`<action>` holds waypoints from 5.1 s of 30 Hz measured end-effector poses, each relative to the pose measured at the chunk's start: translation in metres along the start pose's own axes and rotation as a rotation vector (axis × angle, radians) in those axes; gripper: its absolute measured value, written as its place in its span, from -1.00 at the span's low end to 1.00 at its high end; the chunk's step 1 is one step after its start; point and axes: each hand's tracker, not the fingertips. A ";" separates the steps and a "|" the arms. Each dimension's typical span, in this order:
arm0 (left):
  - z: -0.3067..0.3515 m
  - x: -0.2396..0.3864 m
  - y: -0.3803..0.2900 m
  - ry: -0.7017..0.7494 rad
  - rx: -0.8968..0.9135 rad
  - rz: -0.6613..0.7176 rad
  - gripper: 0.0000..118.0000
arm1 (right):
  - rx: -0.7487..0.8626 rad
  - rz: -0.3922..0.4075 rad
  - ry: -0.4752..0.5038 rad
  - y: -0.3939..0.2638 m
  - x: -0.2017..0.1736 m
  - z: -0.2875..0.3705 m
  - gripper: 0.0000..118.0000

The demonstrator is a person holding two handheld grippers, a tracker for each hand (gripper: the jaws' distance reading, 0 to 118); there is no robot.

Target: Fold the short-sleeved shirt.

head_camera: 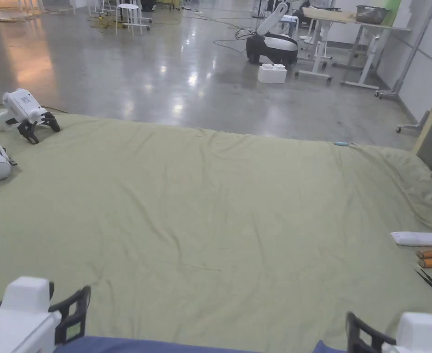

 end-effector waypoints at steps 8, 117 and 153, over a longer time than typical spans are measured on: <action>-0.002 0.045 0.048 0.011 0.270 -0.025 -0.51 | 0.334 -0.109 0.017 0.041 -0.061 -0.005 0.07; -0.074 0.090 -0.083 -0.302 -0.743 0.244 -0.87 | 0.066 0.027 0.082 -0.010 -0.064 -0.045 -1.00; -0.046 0.046 -0.075 -0.483 -0.588 0.297 -0.81 | 0.023 0.021 0.077 -0.026 -0.059 -0.040 -1.00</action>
